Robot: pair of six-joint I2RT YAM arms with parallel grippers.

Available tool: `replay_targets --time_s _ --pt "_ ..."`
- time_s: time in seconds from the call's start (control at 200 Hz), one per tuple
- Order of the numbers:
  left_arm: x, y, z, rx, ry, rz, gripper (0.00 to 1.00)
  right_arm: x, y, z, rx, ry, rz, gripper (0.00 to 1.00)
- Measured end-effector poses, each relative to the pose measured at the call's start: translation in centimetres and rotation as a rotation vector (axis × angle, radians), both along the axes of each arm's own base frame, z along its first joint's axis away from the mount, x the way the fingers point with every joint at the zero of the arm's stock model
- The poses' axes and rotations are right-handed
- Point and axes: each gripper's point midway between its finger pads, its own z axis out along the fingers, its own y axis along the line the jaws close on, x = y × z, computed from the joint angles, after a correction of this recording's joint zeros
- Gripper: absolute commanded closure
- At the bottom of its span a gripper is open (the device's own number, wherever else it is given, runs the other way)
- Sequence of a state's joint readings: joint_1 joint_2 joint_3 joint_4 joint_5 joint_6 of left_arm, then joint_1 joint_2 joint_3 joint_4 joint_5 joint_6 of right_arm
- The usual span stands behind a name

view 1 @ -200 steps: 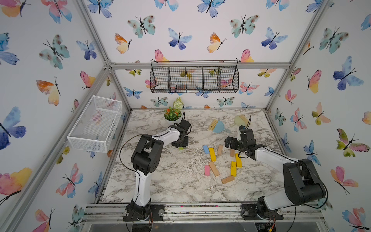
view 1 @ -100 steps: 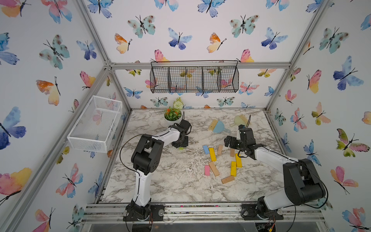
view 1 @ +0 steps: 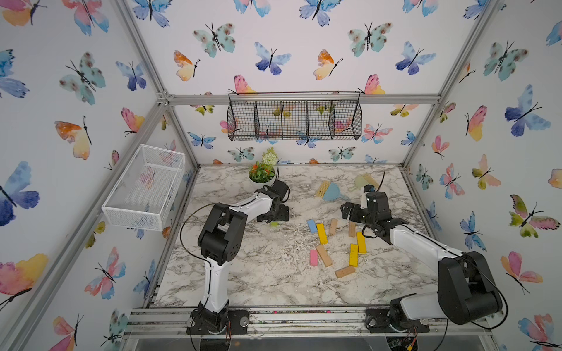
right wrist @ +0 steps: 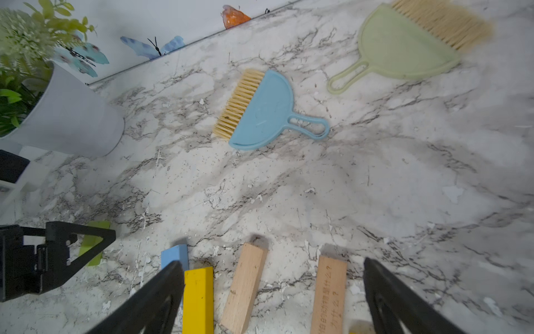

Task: Assemble the letter k with building blocks
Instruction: Place the building block at the center of the board, then pick up the building block from the center of the board.

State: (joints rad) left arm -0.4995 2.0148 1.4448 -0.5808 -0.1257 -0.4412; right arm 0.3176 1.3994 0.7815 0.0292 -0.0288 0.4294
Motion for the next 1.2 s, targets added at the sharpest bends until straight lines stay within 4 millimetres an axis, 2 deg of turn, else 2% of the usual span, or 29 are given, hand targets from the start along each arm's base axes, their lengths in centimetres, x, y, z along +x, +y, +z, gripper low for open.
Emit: replay_targets --time_s 0.045,0.105,0.23,0.325,0.4,0.511,0.686,0.786,0.916,1.201 --pt "0.2 -0.2 1.0 -0.019 -0.025 -0.002 0.01 0.1 0.6 0.6 -0.001 -0.012 0.018 0.1" --pt "0.4 -0.5 3.8 -0.072 -0.093 -0.004 0.02 0.2 1.9 1.4 -0.011 -0.023 0.053 0.13" --pt "0.9 -0.6 10.3 -0.219 -0.239 0.001 0.02 0.7 6.6 2.8 -0.045 -0.032 0.164 0.22" --pt "1.6 0.7 14.4 -0.321 -0.327 0.016 0.02 0.8 10.1 1.8 -0.083 0.0 0.243 0.26" --pt "2.4 2.1 16.2 -0.35 -0.374 0.036 0.02 0.5 12.1 -0.1 -0.118 0.052 0.291 0.28" --pt "2.9 4.3 16.8 -0.328 -0.403 0.059 0.02 -0.3 13.7 -3.5 -0.172 0.151 0.339 0.3" --pt "2.1 5.8 16.8 -0.28 -0.419 0.055 0.02 -0.2 14.5 -7.2 -0.238 0.259 0.372 0.32" --pt "0.9 6.5 16.7 -0.266 -0.433 0.05 0.01 -0.2 14.7 -8.2 -0.261 0.289 0.384 0.32" --pt "-0.3 7.4 16.7 -0.247 -0.458 0.055 0.02 -0.1 14.7 -8.8 -0.284 0.314 0.397 0.37" --pt "-0.4 8.1 16.3 -0.232 -0.457 0.065 0.02 -0.4 15.6 -9.8 -0.329 0.363 0.439 0.39"
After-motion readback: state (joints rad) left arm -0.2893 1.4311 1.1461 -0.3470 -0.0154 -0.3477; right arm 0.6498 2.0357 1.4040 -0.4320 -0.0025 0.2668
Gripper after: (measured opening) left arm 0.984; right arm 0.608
